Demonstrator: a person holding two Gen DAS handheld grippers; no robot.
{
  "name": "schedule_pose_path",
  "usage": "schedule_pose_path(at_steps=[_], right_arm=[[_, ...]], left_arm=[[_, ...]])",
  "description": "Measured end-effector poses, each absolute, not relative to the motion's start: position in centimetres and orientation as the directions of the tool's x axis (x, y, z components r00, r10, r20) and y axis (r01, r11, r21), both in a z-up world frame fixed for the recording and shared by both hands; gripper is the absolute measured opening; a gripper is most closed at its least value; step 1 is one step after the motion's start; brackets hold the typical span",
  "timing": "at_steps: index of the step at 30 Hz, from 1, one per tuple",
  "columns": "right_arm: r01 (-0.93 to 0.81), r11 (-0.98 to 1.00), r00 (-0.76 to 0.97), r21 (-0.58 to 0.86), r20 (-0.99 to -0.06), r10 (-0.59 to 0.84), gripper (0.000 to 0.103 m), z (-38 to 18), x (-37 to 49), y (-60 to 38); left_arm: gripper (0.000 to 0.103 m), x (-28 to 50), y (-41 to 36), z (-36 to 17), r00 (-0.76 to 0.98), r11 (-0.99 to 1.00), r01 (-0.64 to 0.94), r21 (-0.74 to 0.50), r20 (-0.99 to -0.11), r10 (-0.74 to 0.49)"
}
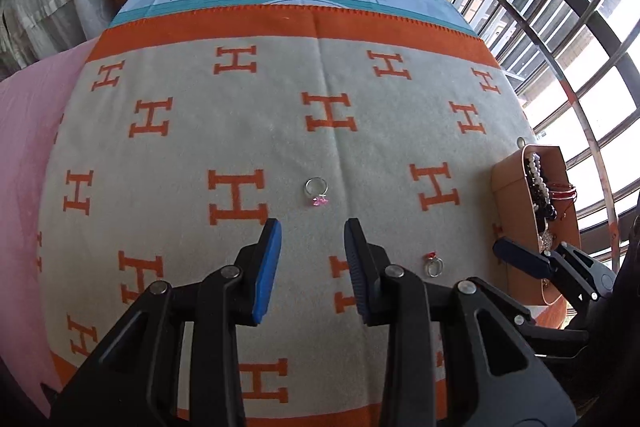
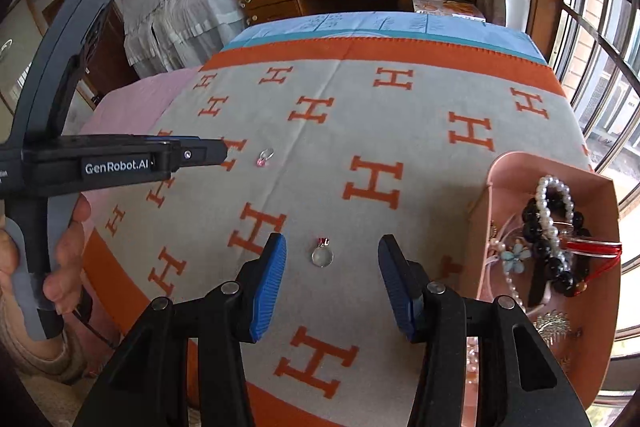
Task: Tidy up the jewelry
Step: 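Move both grippers back over the two silver rings, then grasp the pink-stone ring with the left gripper while the right grasps the red-stone ring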
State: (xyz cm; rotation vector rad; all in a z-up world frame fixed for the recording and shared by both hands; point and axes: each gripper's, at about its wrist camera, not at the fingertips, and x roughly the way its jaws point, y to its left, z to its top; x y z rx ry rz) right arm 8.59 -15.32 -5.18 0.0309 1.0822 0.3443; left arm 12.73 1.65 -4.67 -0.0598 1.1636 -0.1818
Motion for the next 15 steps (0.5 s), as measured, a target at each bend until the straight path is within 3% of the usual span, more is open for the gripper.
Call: schedule_pose_path(at_steps=[8, 15], right_arm=[[-0.265, 0.951, 0.350, 0.161, -0.902, 0.251, 0.036, -9.8, 10.1, -13.7], [-0.321, 0.946, 0.376, 0.045, -0.911, 0.170, 0.027, -10.1, 10.4, -11.9]], left_arm=[[0.029, 13.6, 2.0, -6.7, 0.350, 0.980, 0.092, -0.175, -0.916, -0.196], [0.029, 15.6, 1.5, -7.2, 0.315, 0.980, 0.068, -0.188, -0.928, -0.199]])
